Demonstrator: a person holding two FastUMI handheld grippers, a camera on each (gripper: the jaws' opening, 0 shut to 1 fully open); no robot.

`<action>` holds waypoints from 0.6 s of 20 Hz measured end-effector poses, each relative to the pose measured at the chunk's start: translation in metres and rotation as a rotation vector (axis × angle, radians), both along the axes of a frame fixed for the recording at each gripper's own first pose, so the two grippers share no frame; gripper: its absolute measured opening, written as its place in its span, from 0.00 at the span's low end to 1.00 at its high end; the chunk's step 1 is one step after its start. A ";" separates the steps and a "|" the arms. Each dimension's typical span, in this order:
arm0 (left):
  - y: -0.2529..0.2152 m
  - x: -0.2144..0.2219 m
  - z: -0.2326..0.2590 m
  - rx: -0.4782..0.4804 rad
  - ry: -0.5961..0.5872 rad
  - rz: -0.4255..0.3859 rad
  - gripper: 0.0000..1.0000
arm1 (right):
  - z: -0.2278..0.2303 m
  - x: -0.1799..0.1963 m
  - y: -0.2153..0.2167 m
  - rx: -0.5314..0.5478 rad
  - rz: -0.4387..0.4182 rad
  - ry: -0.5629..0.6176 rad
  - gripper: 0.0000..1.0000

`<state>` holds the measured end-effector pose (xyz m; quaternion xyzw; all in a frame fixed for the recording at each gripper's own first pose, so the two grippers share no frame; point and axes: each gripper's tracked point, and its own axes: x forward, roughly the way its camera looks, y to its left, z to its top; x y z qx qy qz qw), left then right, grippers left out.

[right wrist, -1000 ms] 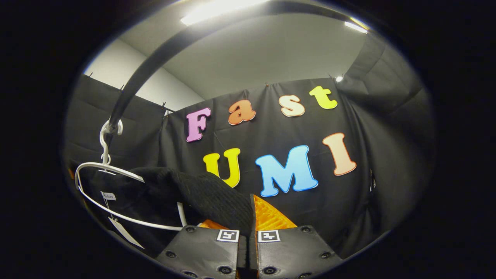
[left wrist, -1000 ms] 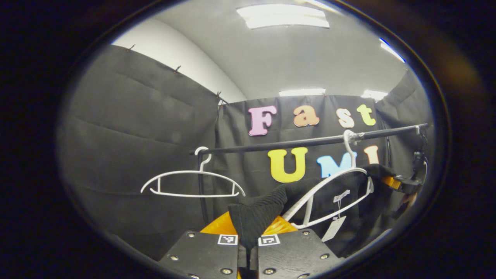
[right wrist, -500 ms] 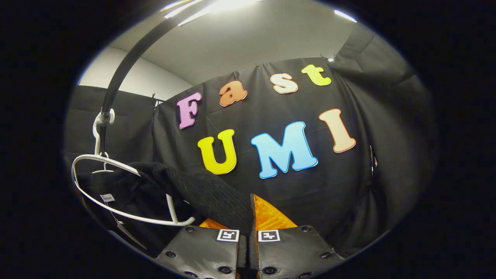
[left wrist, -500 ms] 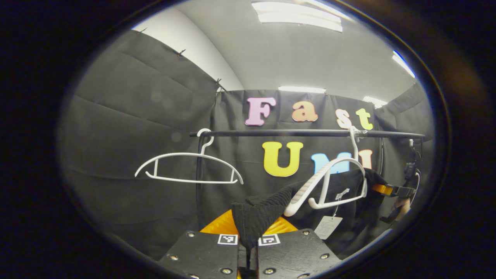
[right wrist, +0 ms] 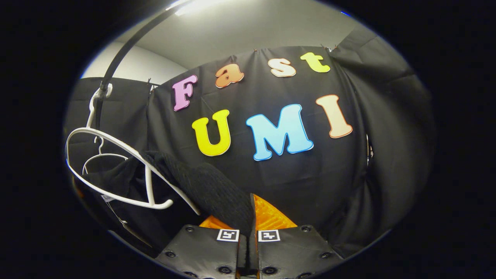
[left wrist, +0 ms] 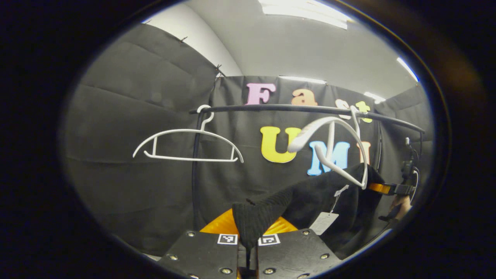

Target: Grasp the clothes on the hanger with both hands and then place them into the laundry hamper below.

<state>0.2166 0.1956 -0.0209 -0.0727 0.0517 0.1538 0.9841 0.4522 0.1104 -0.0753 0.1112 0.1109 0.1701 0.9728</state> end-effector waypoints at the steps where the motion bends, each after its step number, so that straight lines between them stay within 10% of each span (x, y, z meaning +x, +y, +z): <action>1: -0.001 0.001 -0.003 0.009 0.009 -0.001 0.05 | -0.004 0.000 -0.006 -0.009 -0.012 0.005 0.04; 12: -0.020 -0.016 -0.061 0.035 0.142 0.022 0.05 | -0.070 -0.039 -0.022 -0.095 0.030 0.084 0.03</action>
